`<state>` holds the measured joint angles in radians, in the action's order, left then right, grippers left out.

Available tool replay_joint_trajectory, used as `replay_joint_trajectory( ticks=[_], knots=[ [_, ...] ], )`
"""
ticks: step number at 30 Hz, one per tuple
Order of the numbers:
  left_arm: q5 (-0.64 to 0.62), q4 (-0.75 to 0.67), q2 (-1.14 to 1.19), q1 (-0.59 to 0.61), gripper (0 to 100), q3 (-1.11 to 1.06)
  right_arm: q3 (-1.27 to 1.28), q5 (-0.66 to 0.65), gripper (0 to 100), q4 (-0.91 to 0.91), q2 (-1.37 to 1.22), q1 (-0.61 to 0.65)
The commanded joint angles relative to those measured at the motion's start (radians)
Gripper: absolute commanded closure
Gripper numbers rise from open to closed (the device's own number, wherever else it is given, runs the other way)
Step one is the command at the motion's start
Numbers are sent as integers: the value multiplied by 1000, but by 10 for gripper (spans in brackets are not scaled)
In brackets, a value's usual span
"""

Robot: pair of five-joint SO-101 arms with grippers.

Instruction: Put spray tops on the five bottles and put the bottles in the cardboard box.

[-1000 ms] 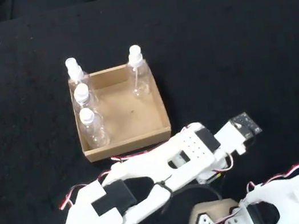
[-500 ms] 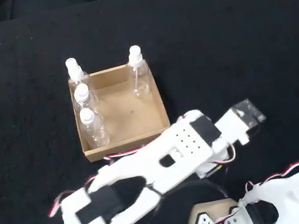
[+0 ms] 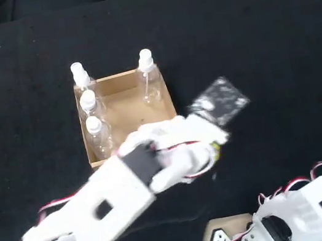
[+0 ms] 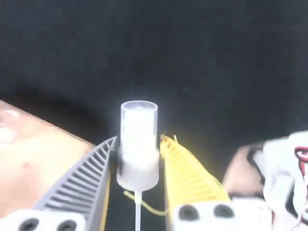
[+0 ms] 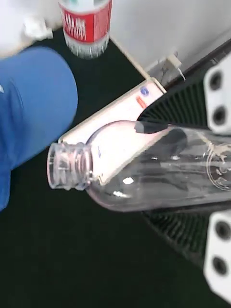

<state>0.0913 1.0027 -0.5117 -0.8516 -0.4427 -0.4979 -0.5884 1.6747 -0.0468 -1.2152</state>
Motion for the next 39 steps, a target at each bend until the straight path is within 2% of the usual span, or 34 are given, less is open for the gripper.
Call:
replay_joint_trajectory(
  ticks=[1,5,8,11,17,21,26,31,36,39],
  knots=[
    [2,-138,-293,74,970,-120,154,20,988,-11,180,84],
    [-5,-178,-505,128,970,-226,377,89,988,-126,371,144],
    [-6,-201,-640,162,970,-286,582,110,988,-210,538,242],
    [-6,-235,-740,219,970,-334,746,137,988,-252,684,391],
    [-11,-310,-887,358,970,-397,843,393,988,-324,877,773],
    [-103,-336,-939,440,970,-400,923,523,988,-468,940,985],
    [-176,-388,-961,552,970,-400,1098,589,988,-647,1046,1206],
    [-227,-526,-957,599,970,-400,1343,612,988,-821,1213,1326],
    [-226,-667,-950,582,970,-400,1517,609,988,-933,1336,1386],
    [-226,-701,-950,539,970,-400,1583,612,988,-973,1371,1435]
  ],
)
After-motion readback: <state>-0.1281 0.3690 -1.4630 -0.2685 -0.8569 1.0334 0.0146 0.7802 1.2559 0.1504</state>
